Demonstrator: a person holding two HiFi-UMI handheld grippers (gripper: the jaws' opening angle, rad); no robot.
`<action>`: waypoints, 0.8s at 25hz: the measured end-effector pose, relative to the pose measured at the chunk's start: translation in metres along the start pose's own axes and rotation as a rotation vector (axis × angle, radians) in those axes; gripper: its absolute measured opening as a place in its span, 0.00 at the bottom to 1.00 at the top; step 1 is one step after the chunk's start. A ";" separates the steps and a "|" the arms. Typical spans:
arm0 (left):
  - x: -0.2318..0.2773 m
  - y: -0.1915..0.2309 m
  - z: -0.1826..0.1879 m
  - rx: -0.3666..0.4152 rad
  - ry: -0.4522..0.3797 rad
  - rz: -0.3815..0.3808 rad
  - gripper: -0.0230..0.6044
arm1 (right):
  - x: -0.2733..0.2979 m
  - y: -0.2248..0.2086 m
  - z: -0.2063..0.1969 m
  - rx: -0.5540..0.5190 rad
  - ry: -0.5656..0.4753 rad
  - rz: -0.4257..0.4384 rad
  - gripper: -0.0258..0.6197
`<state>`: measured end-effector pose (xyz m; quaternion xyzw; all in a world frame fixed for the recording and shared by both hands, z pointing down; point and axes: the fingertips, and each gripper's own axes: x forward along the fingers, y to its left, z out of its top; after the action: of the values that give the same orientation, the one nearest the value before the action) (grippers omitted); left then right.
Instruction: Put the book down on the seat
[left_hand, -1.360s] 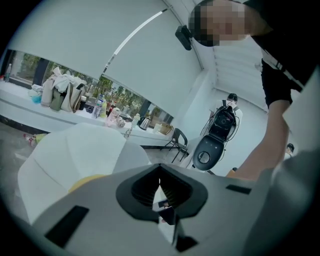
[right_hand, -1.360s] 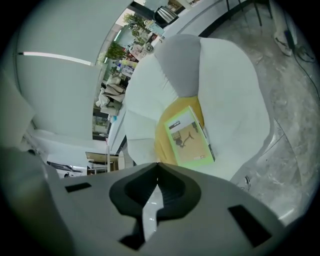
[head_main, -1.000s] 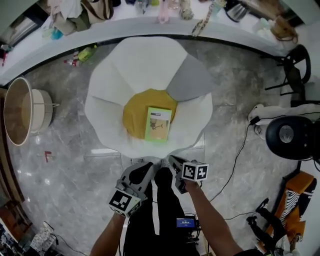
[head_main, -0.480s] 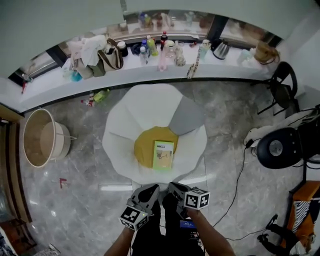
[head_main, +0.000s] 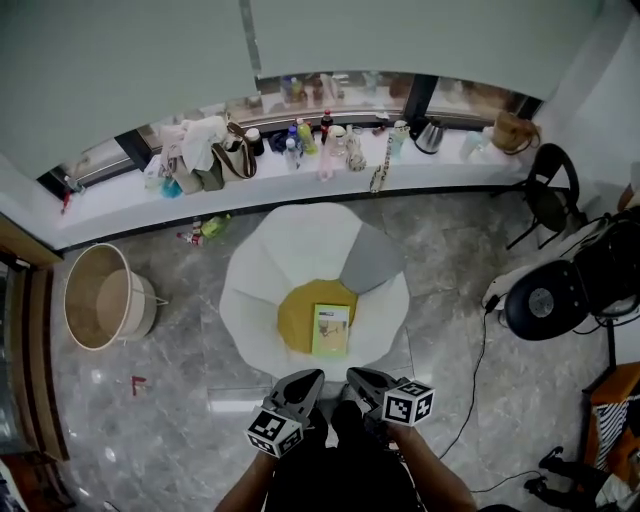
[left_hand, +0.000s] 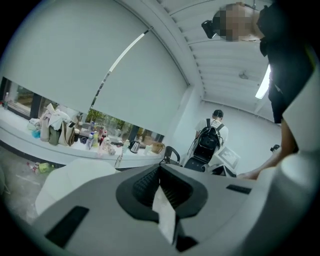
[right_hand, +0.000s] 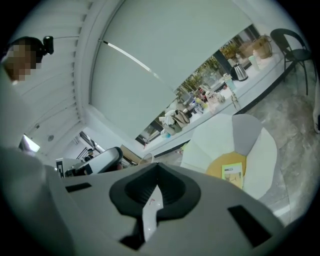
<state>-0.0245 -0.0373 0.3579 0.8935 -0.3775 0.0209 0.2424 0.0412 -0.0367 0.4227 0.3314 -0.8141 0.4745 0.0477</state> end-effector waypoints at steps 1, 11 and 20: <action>-0.002 -0.002 0.005 0.005 -0.011 0.002 0.06 | -0.004 0.005 0.003 -0.006 -0.010 0.008 0.06; -0.021 -0.029 0.029 0.066 -0.041 -0.014 0.06 | -0.049 0.038 0.027 -0.176 -0.083 -0.010 0.06; -0.017 -0.054 0.024 0.055 -0.059 0.051 0.06 | -0.079 0.033 0.018 -0.218 -0.073 0.045 0.06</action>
<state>-0.0036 -0.0048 0.3102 0.8901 -0.4065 0.0111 0.2059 0.0875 -0.0011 0.3574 0.3229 -0.8693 0.3718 0.0432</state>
